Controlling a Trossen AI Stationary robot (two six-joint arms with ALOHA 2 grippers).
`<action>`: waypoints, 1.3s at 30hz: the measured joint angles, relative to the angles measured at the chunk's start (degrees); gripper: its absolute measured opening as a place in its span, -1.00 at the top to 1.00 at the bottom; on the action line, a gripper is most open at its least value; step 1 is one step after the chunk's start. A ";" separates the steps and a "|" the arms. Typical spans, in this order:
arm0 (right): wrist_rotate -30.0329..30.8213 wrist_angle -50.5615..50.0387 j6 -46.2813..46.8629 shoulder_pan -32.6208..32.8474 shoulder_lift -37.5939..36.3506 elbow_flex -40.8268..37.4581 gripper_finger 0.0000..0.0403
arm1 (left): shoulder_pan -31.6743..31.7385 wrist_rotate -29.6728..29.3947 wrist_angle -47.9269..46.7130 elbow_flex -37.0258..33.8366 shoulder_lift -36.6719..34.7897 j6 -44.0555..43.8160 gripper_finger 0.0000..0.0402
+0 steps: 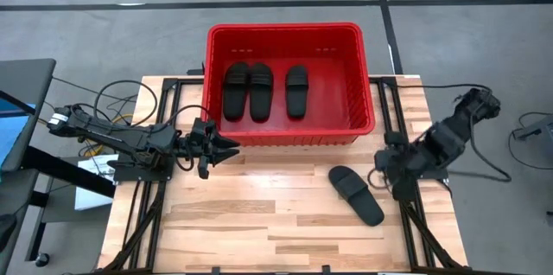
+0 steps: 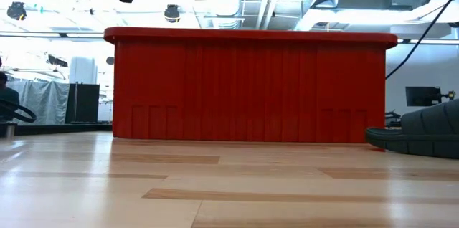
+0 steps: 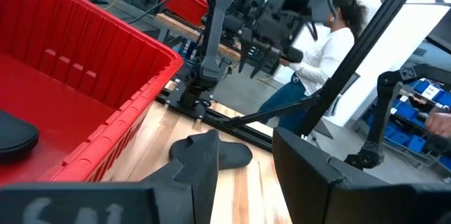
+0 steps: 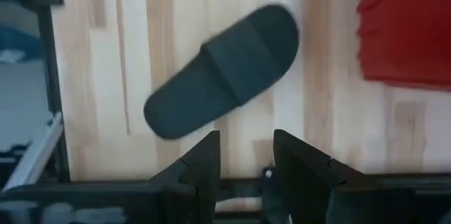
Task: Pick and place slides into bin
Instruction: Put the black slide into the red container
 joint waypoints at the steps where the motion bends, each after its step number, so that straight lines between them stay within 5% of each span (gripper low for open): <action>1: 0.00 0.17 1.21 1.22 0.01 -0.96 0.39 | 0.00 0.01 0.00 0.00 -0.01 0.00 0.38; 16: 0.58 15.60 8.54 10.37 2.31 -9.67 0.39 | 0.00 0.03 0.00 0.00 0.01 -0.09 0.38; 23: 0.00 18.03 5.16 13.39 10.78 -10.74 0.39 | -0.02 0.30 -0.02 0.00 0.01 -0.13 0.38; 30: -7.02 19.46 2.38 13.44 20.41 -10.74 0.39 | -0.08 0.38 -0.02 0.00 0.00 -0.15 0.38; 39: -9.07 27.45 1.72 13.41 25.92 -10.74 0.39 | -0.10 2.57 -0.04 0.00 -0.02 -0.20 0.38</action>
